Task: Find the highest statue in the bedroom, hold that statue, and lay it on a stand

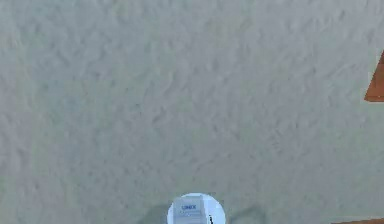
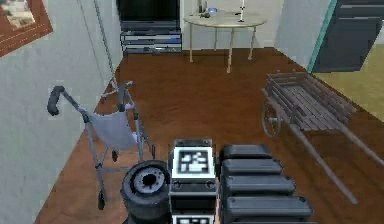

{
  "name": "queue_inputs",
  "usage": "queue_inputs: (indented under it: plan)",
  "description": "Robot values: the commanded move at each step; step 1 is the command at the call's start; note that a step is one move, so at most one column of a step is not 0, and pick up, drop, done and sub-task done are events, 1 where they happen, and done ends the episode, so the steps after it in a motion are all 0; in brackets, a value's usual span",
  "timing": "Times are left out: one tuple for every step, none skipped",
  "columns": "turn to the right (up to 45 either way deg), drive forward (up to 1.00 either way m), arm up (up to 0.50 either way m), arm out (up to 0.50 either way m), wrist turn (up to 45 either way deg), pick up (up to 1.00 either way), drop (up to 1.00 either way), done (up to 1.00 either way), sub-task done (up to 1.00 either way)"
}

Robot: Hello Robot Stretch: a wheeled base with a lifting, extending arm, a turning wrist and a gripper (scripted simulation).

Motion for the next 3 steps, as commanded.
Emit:
queue_inputs:
  plan:
    - [-45.0,0.0,0.0,0.0,0.0,0.0,0.0,0.0,0.0]
    - [-45.0,0.0,0.0,0.0,0.0,0.0,0.0,0.0,0.0]
    - [-39.0,0.0,0.0,0.0,0.0,0.0,0.0,0.0,0.0]
